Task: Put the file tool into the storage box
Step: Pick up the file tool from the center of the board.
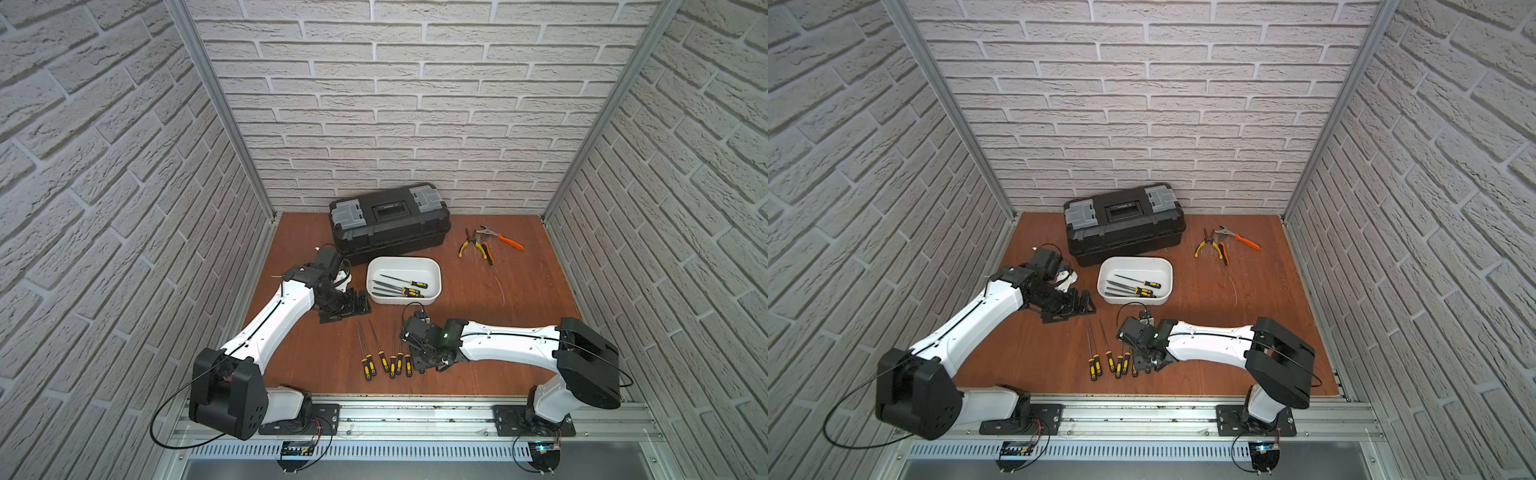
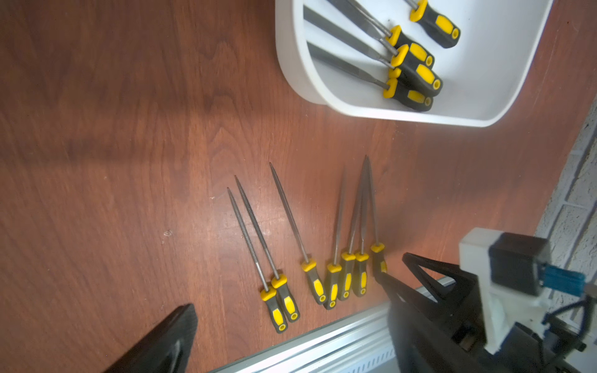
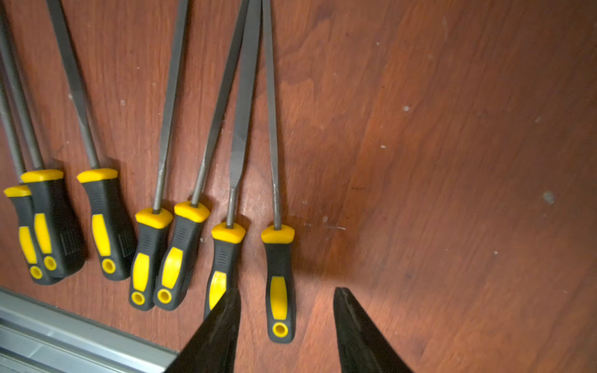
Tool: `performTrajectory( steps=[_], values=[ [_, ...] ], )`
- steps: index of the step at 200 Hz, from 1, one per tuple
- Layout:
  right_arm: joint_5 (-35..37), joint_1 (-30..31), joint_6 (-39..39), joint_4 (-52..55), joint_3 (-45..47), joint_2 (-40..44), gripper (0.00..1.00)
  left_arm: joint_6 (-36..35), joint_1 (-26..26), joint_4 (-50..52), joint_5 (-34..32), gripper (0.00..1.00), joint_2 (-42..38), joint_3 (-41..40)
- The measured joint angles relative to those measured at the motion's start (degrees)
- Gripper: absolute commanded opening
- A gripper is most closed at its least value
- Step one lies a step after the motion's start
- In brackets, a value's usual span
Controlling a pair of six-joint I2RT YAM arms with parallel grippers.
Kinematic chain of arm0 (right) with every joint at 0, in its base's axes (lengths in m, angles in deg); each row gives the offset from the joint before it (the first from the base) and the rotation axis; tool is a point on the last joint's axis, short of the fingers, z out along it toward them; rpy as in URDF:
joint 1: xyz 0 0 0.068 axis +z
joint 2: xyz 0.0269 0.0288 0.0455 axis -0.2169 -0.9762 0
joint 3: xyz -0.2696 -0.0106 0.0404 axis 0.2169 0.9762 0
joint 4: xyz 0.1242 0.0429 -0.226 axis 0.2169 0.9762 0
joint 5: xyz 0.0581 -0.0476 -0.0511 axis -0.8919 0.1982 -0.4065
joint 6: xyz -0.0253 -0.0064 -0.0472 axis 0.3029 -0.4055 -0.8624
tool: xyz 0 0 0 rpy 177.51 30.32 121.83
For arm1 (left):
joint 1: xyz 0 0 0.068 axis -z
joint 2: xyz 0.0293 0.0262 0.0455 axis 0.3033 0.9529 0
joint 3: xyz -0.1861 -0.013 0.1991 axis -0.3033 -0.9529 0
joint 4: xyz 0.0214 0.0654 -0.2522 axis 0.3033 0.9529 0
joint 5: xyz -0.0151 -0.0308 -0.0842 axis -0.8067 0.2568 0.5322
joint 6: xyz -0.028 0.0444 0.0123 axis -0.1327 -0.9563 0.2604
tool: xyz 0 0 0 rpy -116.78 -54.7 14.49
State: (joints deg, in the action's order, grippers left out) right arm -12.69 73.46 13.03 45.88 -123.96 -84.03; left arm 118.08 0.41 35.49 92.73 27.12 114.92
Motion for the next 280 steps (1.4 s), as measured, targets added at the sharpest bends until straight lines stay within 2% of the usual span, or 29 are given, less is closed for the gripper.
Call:
performTrajectory(
  steps=[95,143,170,207,280],
  values=[
    [0.07,0.85,-0.92,2.08,-4.13,-7.48,0.45,-0.09,0.00,0.44,-0.09,0.98,2.21,4.46],
    [1.31,0.98,-0.98,3.04,-4.13,-7.67,0.24,-0.07,0.00,0.68,-0.24,0.98,2.27,5.66],
    [2.19,1.33,-0.83,3.23,-4.09,-7.67,0.18,-0.04,0.00,1.36,-0.83,0.98,2.25,6.97],
    [2.71,1.60,-1.36,2.82,-3.04,-6.71,0.03,-0.07,0.00,1.38,-2.21,0.98,1.18,9.42],
    [6.97,1.60,-3.61,8.31,-2.99,-0.04,0.02,-0.07,0.00,1.36,-4.57,0.98,-1.81,12.68]
  ],
)
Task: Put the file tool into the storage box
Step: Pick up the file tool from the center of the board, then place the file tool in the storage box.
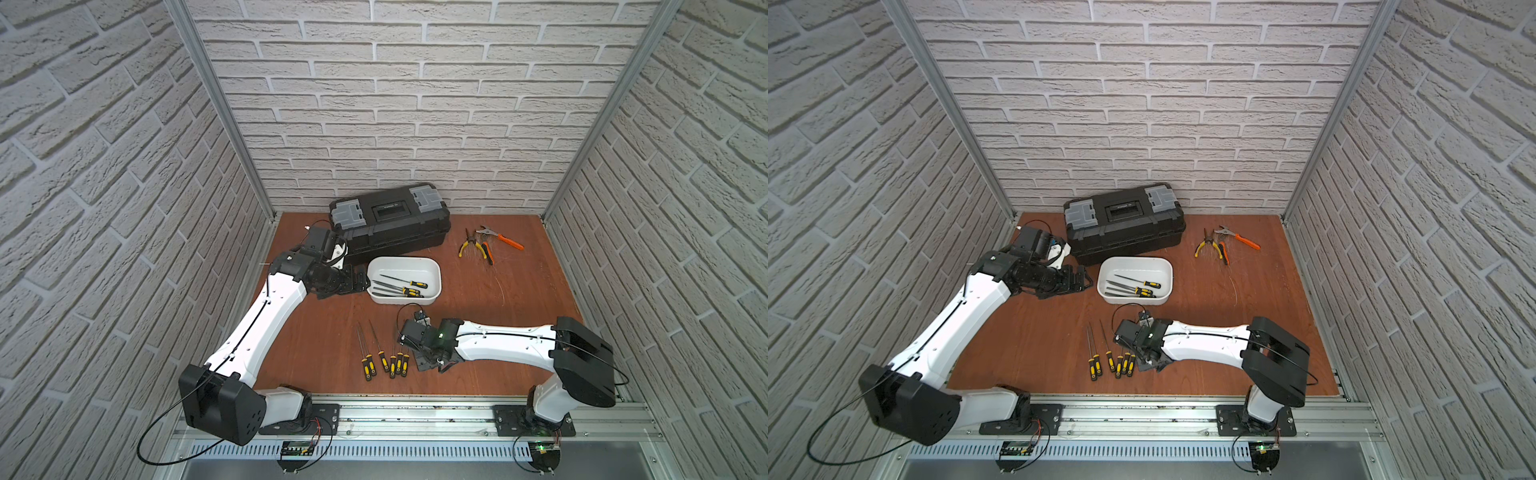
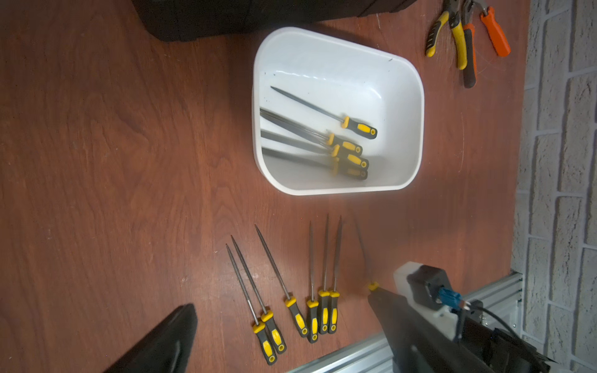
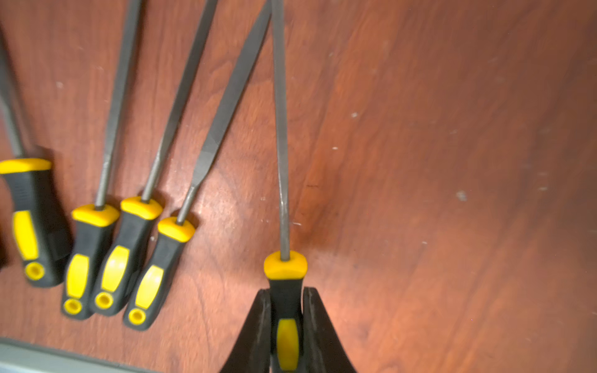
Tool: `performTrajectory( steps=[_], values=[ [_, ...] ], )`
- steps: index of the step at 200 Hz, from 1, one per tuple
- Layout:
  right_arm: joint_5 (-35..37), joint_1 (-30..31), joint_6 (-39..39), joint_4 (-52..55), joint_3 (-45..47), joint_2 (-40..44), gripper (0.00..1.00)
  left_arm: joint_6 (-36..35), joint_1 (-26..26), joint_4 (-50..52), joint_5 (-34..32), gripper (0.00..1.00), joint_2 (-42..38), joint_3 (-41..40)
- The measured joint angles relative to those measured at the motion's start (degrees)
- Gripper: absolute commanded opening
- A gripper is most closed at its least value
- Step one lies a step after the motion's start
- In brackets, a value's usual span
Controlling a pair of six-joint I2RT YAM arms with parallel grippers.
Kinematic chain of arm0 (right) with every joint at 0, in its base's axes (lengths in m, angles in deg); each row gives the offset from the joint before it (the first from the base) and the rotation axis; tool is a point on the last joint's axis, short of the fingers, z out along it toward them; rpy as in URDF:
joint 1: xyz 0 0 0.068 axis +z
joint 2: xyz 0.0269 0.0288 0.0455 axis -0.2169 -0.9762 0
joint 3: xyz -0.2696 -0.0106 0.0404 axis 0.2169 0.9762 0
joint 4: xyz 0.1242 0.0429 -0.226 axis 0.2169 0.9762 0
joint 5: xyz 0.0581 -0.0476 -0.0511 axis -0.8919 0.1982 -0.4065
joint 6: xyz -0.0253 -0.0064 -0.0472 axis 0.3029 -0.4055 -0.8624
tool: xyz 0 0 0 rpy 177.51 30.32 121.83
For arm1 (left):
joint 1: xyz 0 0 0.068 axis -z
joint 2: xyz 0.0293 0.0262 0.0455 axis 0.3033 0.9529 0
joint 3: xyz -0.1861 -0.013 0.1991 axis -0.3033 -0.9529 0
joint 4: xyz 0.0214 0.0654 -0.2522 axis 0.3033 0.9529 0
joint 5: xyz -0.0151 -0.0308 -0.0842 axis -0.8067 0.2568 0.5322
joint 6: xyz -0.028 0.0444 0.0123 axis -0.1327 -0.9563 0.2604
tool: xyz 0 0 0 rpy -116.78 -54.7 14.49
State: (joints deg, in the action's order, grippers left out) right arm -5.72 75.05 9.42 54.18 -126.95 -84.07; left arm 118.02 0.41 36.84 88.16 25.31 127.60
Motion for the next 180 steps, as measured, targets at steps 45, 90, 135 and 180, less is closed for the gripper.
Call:
performTrajectory(
  steps=[45,90,135,180],
  values=[
    [3.08,-0.02,-5.18,4.33,-2.40,4.94,0.03,0.00,0.00,0.11,-0.26,0.98,-0.44,0.39],
    [1.49,-5.20,-18.78,7.13,-8.26,10.32,0.04,0.50,-1.77,-0.39,1.60,0.98,-0.35,3.98],
    [-6.99,-19.54,-38.93,8.83,-21.42,7.41,0.02,0.90,-4.57,-1.14,3.98,0.98,3.65,7.56],
    [-11.13,-24.35,-58.12,11.17,-36.11,-7.21,0.02,1.86,-4.83,-1.51,6.80,0.98,9.22,11.28]
  ],
)
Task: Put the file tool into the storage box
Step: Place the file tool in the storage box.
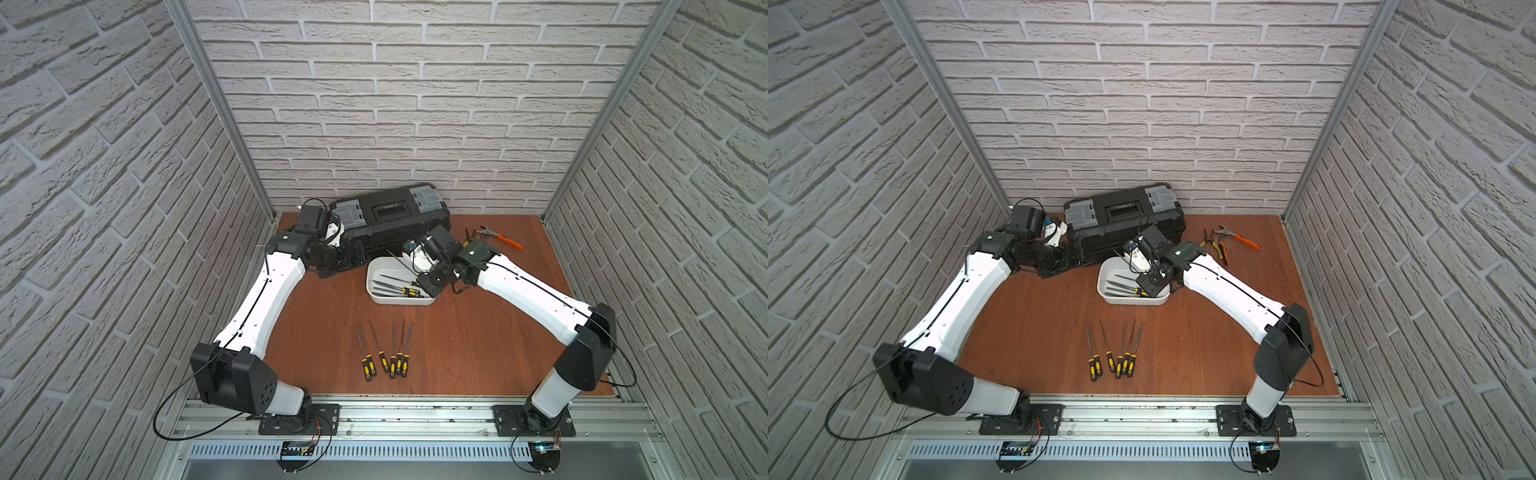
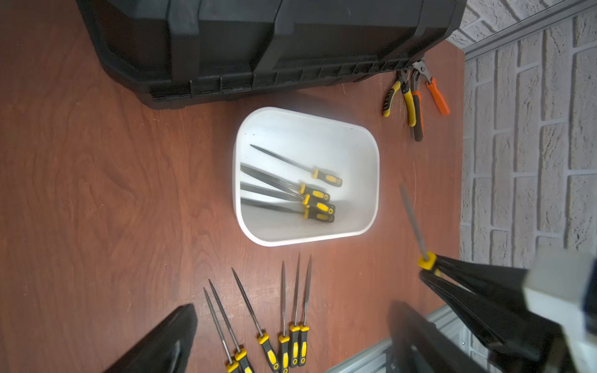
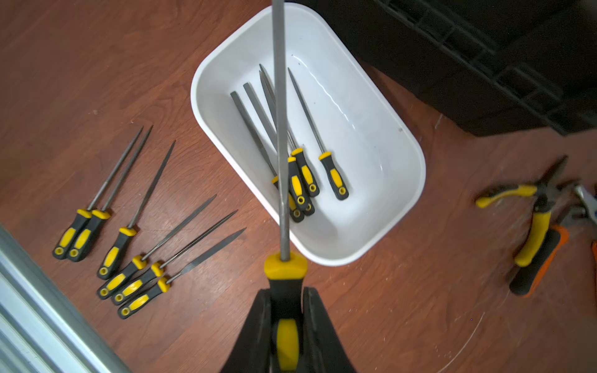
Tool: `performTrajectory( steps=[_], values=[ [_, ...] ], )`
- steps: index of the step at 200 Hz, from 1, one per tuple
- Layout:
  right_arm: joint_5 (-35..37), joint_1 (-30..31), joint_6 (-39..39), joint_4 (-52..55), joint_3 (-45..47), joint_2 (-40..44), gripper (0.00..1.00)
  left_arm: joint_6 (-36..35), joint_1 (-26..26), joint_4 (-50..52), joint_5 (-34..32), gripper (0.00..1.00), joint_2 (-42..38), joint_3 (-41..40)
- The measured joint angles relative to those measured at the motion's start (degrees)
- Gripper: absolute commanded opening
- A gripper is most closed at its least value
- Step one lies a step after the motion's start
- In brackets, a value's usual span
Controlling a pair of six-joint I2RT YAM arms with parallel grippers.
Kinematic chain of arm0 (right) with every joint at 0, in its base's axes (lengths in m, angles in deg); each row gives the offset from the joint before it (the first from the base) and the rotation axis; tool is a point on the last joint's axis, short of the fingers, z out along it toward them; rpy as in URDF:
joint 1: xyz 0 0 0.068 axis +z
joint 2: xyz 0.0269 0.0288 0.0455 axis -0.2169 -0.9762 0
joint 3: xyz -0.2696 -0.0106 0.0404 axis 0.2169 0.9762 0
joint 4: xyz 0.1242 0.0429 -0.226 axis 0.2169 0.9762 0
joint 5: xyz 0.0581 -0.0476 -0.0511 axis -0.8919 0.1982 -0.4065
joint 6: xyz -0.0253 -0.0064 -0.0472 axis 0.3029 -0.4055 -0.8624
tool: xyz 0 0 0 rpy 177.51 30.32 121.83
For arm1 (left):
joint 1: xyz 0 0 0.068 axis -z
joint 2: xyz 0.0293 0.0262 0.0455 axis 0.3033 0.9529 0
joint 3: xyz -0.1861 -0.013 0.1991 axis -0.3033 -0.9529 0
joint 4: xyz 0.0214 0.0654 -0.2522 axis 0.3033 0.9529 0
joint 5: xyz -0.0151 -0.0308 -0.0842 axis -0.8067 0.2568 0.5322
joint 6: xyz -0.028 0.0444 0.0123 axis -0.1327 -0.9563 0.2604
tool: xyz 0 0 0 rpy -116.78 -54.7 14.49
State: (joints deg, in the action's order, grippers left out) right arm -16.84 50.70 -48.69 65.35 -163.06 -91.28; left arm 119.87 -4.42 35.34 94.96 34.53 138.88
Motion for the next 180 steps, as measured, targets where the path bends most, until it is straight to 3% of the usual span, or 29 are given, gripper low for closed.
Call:
performTrajectory(
  steps=[38,80,146,161,180],
  values=[
    [0.57,-2.23,-9.20,-0.96,-3.37,-10.23,0.02,3.26,0.00,-0.55,1.88,0.98,5.16,1.25],
    [3.15,-4.31,-16.65,-5.55,-4.28,-15.85,0.02,5.03,0.00,-0.20,2.03,0.98,12.00,8.22],
    [4.33,-6.58,-23.04,-12.50,-6.60,-24.30,0.03,6.14,0.00,2.10,1.99,0.98,16.63,12.17],
    [4.39,-6.84,-23.47,-13.42,-6.60,-25.59,0.08,6.16,0.07,3.19,1.86,0.98,17.03,12.90],
    [4.44,-6.95,-23.85,-14.05,-6.69,-27.04,0.22,6.14,0.26,3.52,1.64,0.98,17.35,13.66]
  ],
)
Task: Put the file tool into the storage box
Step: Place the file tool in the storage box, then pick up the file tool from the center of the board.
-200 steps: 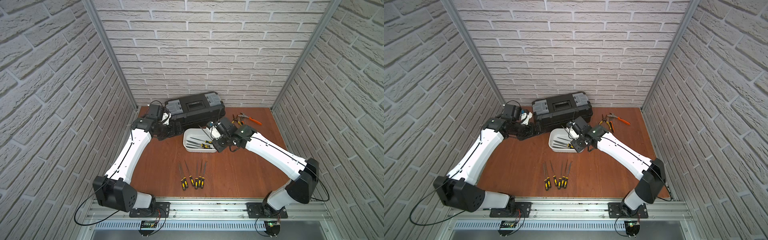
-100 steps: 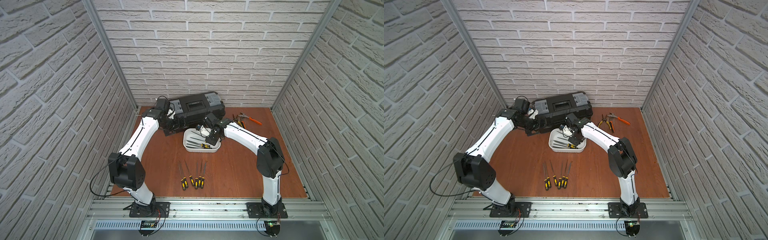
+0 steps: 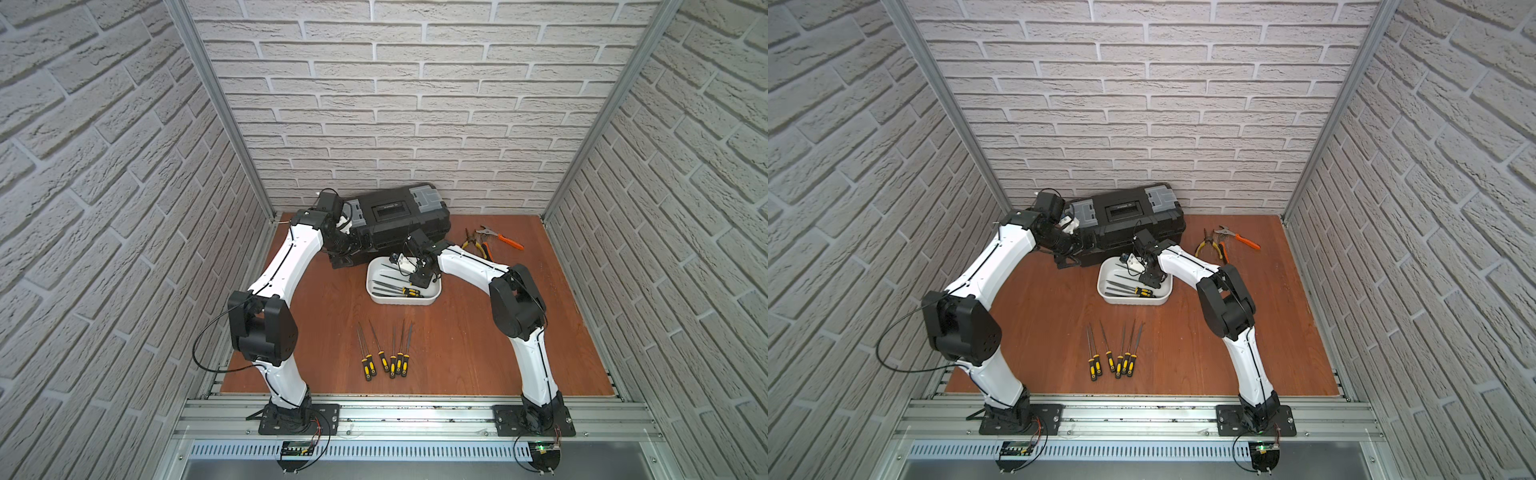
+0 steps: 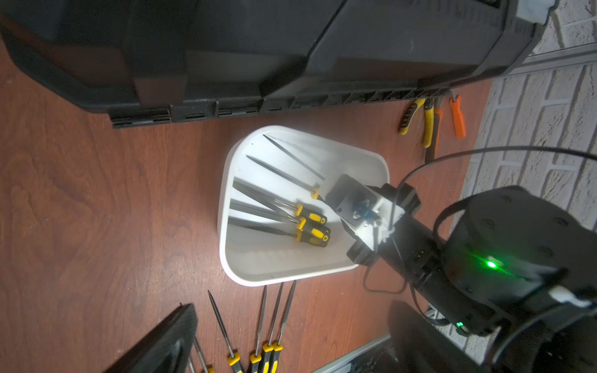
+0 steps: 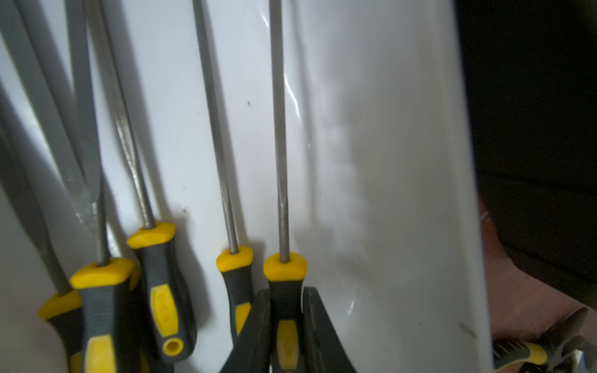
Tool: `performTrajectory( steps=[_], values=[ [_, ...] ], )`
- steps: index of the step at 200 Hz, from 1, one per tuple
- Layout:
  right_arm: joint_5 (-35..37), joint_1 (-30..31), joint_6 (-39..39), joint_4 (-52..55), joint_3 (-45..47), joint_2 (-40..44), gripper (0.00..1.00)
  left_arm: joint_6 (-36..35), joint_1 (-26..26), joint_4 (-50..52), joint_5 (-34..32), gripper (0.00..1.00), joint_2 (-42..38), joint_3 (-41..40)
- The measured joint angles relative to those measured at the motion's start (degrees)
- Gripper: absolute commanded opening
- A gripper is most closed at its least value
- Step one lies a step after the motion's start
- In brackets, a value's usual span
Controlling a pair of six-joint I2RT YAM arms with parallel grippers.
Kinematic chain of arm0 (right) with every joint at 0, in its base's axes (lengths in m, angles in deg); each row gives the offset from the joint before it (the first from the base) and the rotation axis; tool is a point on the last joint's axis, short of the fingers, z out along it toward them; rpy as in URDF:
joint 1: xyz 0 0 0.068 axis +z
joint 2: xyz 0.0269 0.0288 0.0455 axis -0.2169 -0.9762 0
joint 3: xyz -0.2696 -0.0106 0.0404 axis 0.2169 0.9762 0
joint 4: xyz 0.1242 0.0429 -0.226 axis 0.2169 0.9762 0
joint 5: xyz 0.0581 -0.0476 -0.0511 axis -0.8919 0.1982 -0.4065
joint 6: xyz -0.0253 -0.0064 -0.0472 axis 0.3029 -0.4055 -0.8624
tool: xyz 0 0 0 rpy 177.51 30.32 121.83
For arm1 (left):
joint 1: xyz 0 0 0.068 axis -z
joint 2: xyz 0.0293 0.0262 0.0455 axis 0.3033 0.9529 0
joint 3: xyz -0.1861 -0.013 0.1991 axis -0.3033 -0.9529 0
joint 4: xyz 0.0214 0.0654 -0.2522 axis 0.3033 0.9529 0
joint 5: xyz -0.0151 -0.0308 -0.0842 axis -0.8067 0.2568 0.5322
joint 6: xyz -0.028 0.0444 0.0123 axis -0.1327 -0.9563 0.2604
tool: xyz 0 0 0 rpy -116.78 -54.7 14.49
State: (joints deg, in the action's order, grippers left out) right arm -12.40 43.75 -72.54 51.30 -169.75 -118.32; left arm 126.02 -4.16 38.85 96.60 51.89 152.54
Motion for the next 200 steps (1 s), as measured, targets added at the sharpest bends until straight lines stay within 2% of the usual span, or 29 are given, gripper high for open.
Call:
performTrajectory(
  steps=[13,35,71,105,124,154,178,200],
  values=[
    [0.39,0.00,0.00,-0.02,-0.20,-0.61,0.31,-0.02,0.02,0.22,-0.04,0.98,0.00,0.11],
    [0.55,0.00,0.81,0.66,-2.12,-1.14,0.36,0.00,0.07,0.57,-0.04,0.98,0.00,0.11],
    [0.35,0.00,4.66,2.29,-4.59,-0.83,0.37,-0.07,0.07,0.55,0.02,0.98,0.00,0.11],
    [0.46,0.00,13.73,4.66,-3.78,3.65,0.37,-0.98,-0.37,0.52,0.02,0.98,0.00,0.13],
    [0.74,0.00,21.46,4.17,-0.24,10.69,0.35,-1.66,-1.27,-0.13,0.11,0.98,-0.35,-0.46],
    [2.86,0.42,37.55,2.03,9.31,26.82,0.33,-3.17,-3.48,-0.96,-0.13,0.98,-3.43,-4.31],
    [6.36,1.97,53.88,-0.59,21.05,39.78,0.33,-5.01,-4.13,-1.40,-0.96,0.98,-7.76,-8.37],
    [8.94,5.79,67.14,-0.63,31.61,47.65,0.34,-6.16,-4.04,-2.05,-1.22,0.98,-12.13,-13.14]
  ],
)
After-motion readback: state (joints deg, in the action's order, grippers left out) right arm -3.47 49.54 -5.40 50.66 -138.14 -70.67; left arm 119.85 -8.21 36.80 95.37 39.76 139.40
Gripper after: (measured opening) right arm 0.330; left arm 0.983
